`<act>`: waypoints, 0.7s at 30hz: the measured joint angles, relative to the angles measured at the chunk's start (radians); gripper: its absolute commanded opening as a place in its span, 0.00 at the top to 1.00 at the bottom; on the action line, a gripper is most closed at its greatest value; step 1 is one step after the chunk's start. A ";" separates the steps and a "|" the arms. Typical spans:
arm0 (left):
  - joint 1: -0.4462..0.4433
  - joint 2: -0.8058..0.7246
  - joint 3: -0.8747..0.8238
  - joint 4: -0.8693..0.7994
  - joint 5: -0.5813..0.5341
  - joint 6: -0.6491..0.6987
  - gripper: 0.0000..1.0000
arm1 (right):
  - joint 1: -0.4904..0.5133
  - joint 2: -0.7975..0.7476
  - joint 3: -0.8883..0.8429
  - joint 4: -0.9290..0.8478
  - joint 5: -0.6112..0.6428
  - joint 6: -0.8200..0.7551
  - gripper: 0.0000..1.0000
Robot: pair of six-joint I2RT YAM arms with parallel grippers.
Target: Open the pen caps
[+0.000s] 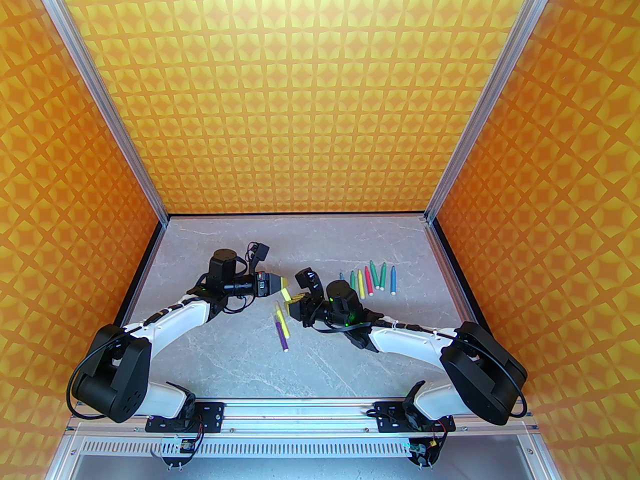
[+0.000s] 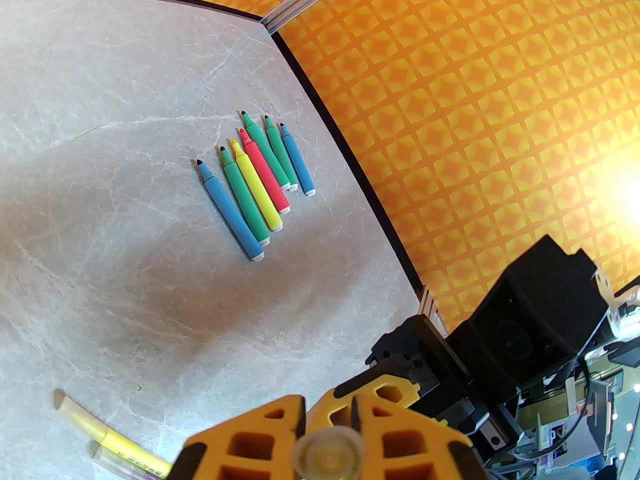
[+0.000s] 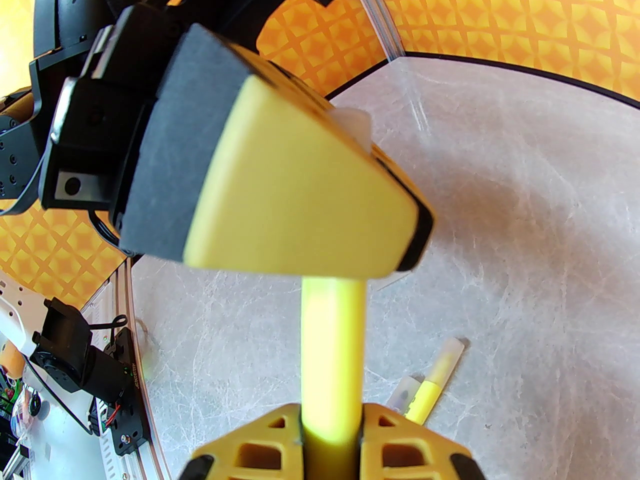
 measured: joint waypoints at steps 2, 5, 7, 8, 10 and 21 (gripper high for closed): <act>0.027 0.000 0.015 0.045 -0.032 -0.012 1.00 | 0.000 0.001 -0.041 -0.043 -0.005 0.000 1.00; 0.054 0.000 0.031 0.100 -0.073 -0.033 1.00 | 0.000 0.008 -0.088 -0.101 -0.006 0.006 1.00; 0.057 0.000 0.032 0.119 -0.089 -0.044 1.00 | 0.000 0.008 -0.101 -0.114 -0.007 0.010 1.00; 0.057 0.000 0.032 0.124 -0.095 -0.047 1.00 | 0.000 0.008 -0.105 -0.113 -0.008 0.014 1.00; 0.057 0.000 0.034 0.123 -0.100 -0.047 1.00 | 0.000 0.007 -0.107 -0.114 -0.008 0.022 1.00; 0.057 0.000 0.166 -0.277 -0.216 0.168 1.00 | 0.000 -0.040 -0.037 -0.294 0.219 0.025 1.00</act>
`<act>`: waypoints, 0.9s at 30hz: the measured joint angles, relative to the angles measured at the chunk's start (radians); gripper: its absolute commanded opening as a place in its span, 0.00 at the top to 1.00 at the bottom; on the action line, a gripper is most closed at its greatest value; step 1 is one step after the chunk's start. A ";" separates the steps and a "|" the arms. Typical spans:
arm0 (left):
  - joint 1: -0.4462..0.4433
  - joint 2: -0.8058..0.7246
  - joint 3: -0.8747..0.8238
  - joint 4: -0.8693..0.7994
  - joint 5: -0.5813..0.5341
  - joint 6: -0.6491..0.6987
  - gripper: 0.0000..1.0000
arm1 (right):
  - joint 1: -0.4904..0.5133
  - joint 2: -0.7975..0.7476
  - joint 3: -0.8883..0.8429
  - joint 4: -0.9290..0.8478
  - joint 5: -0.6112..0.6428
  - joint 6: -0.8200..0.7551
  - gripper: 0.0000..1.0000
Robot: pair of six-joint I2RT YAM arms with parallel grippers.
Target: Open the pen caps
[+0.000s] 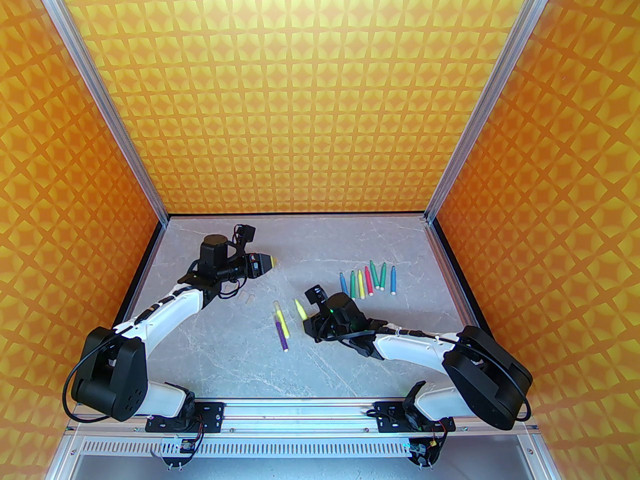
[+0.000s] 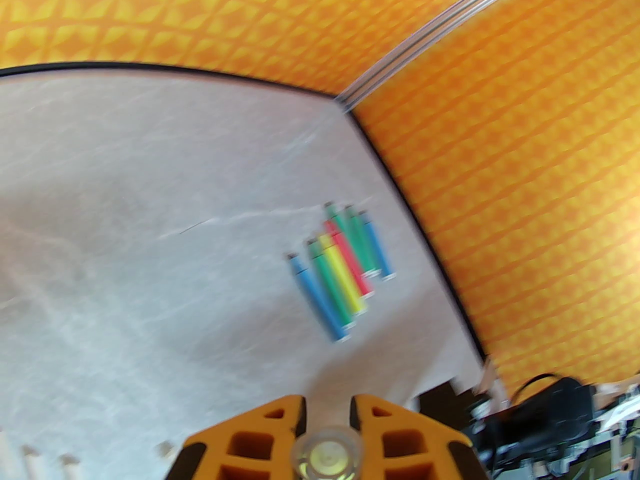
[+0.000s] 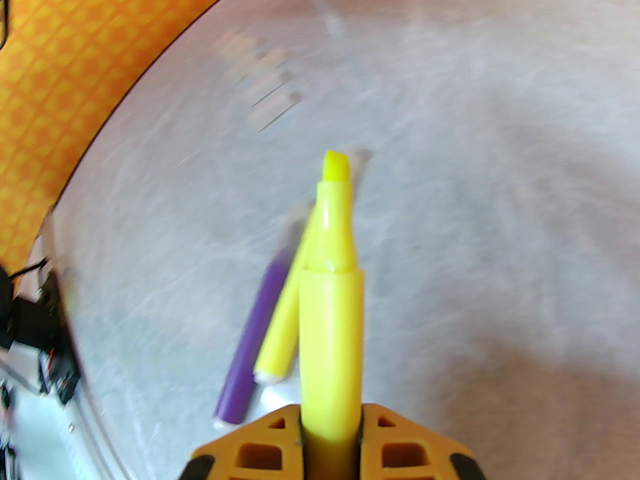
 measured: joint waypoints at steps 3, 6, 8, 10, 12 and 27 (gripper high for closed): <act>0.000 0.006 0.026 -0.124 -0.044 0.065 1.00 | 0.000 -0.008 0.039 -0.053 0.082 0.000 1.00; 0.000 0.026 0.056 -0.231 -0.086 0.116 1.00 | -0.005 -0.008 0.076 -0.099 0.154 0.000 1.00; 0.000 0.047 0.081 -0.304 -0.117 0.150 1.00 | -0.013 -0.007 0.103 -0.137 0.206 0.000 1.00; 0.000 0.067 0.100 -0.358 -0.142 0.173 1.00 | -0.020 -0.005 0.129 -0.169 0.248 -0.003 1.00; 0.000 0.087 0.115 -0.403 -0.163 0.192 1.00 | -0.029 0.004 0.159 -0.205 0.288 -0.008 1.00; -0.037 0.257 0.206 -0.636 -0.325 0.263 1.00 | -0.131 0.182 0.310 -0.347 0.406 -0.018 1.00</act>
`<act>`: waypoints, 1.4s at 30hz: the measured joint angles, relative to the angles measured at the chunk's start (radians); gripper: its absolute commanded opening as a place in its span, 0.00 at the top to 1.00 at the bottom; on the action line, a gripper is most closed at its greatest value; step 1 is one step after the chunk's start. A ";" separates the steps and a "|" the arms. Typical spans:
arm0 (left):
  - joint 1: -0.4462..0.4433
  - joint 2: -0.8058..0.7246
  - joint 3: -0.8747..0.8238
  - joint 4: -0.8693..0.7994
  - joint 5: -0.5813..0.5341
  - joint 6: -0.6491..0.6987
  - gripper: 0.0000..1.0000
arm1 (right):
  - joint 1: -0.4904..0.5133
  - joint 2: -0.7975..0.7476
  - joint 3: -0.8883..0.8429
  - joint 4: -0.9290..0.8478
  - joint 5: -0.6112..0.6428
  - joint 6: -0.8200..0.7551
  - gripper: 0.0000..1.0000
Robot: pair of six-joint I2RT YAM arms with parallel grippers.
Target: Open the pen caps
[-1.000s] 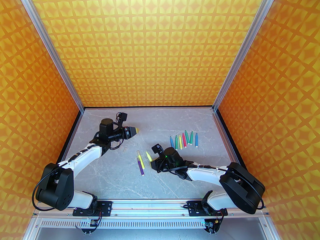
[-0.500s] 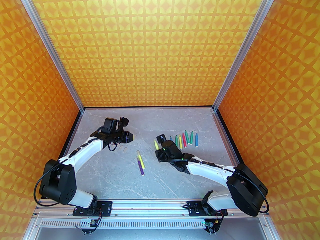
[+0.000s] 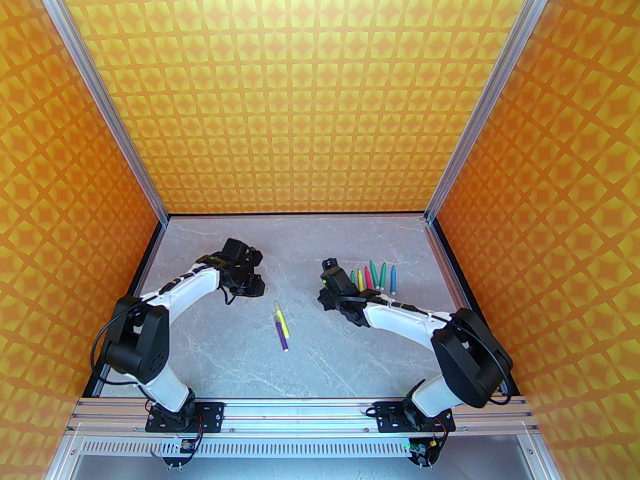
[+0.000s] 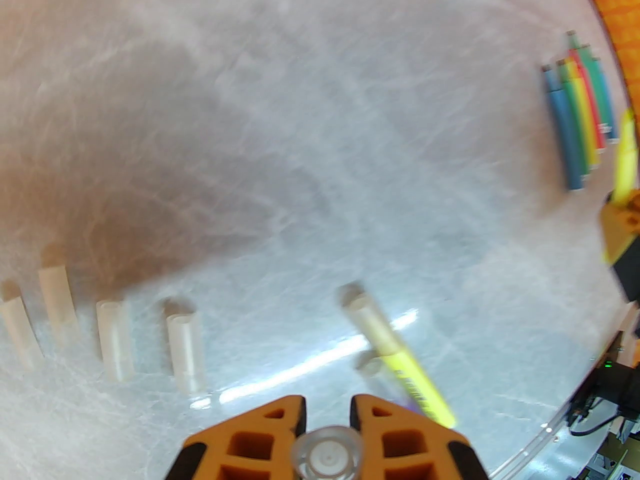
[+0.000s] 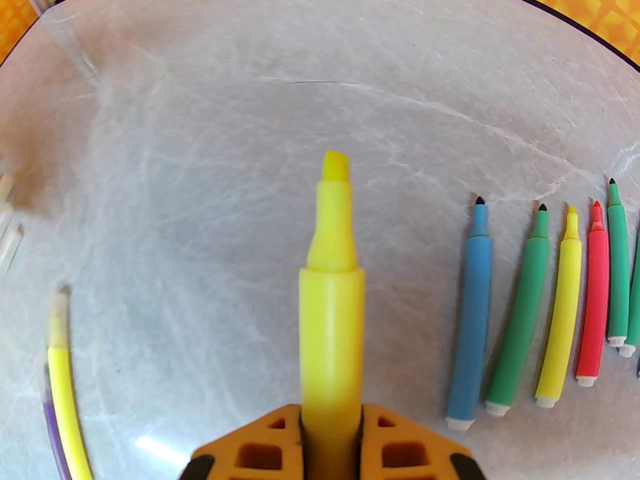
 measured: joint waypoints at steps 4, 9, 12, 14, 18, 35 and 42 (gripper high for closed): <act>-0.003 0.037 0.013 -0.032 -0.034 0.003 0.98 | -0.033 0.054 0.029 0.000 0.000 0.000 1.00; -0.009 0.063 0.017 -0.057 -0.055 0.003 0.95 | -0.065 0.103 0.036 0.001 0.000 0.000 1.00; -0.014 0.079 0.026 -0.066 -0.063 0.003 0.94 | -0.074 0.131 0.042 0.001 0.000 0.001 1.00; -0.014 0.094 0.032 -0.070 -0.067 0.003 0.94 | -0.077 0.152 0.050 0.000 0.001 0.001 1.00; -0.016 0.123 0.038 -0.074 -0.074 0.003 0.93 | -0.077 0.182 0.061 0.000 0.002 0.005 1.00; -0.027 0.182 0.049 -0.081 -0.081 0.003 0.82 | -0.077 0.219 0.077 0.000 0.023 0.011 0.95; -0.033 0.187 0.050 -0.081 -0.082 0.003 0.76 | -0.077 0.224 0.083 -0.003 0.024 0.011 0.88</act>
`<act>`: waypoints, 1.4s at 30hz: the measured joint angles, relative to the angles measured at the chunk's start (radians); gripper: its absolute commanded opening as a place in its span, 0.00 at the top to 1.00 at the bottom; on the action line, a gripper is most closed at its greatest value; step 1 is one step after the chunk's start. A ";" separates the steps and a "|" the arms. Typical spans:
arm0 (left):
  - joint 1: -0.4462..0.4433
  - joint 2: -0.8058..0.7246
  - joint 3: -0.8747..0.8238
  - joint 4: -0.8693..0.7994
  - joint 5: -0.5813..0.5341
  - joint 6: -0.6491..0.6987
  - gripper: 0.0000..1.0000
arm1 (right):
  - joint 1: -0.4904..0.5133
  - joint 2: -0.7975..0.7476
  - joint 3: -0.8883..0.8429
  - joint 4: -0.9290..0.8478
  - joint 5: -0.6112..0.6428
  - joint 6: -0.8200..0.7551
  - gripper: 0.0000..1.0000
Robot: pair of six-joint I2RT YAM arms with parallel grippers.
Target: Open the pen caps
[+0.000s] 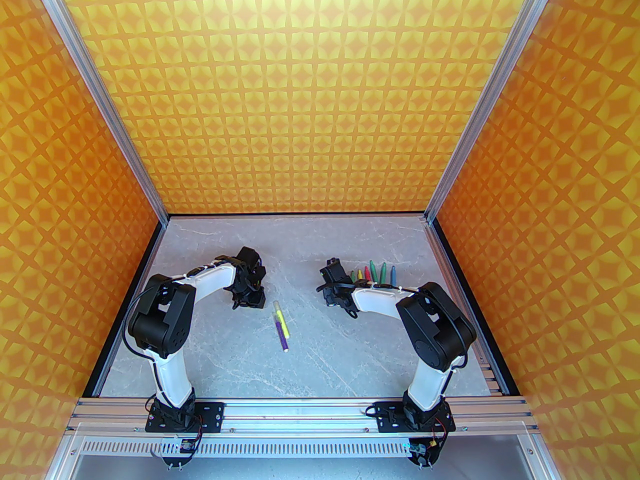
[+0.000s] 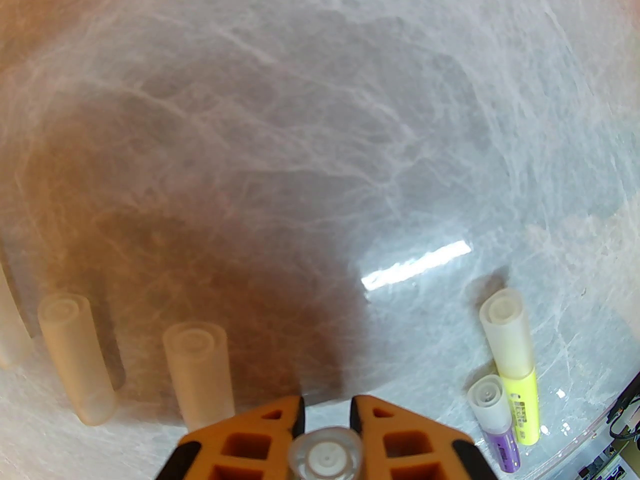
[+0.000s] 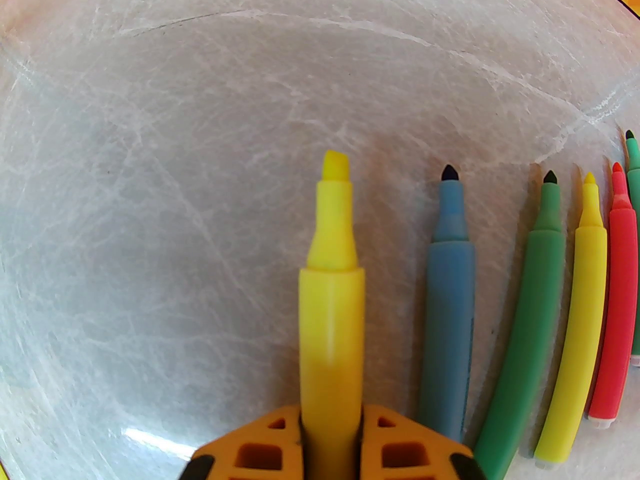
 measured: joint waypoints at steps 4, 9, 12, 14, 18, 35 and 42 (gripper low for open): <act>0.000 0.001 0.003 0.000 -0.001 0.000 0.73 | 0.000 0.000 0.001 0.000 0.002 0.000 0.86; -0.001 0.002 0.005 0.000 -0.004 0.000 0.72 | 0.000 0.002 0.002 -0.001 0.002 0.001 0.83; -0.001 0.008 0.007 0.000 -0.004 0.000 0.71 | 0.000 0.002 0.002 -0.001 0.002 0.004 0.82; -0.001 0.008 0.007 -0.001 -0.004 0.000 0.71 | 0.000 0.002 0.002 -0.001 0.002 0.005 0.82; -0.002 0.008 0.007 -0.001 -0.005 0.000 0.70 | 0.000 0.002 0.004 -0.005 0.002 0.008 0.80; -0.003 -0.097 -0.011 0.021 -0.007 0.000 0.56 | -0.001 -0.004 0.011 -0.037 0.002 0.007 0.70; -0.003 -0.180 -0.076 0.080 -0.008 0.003 0.42 | -0.001 -0.090 0.011 -0.072 -0.045 -0.013 0.61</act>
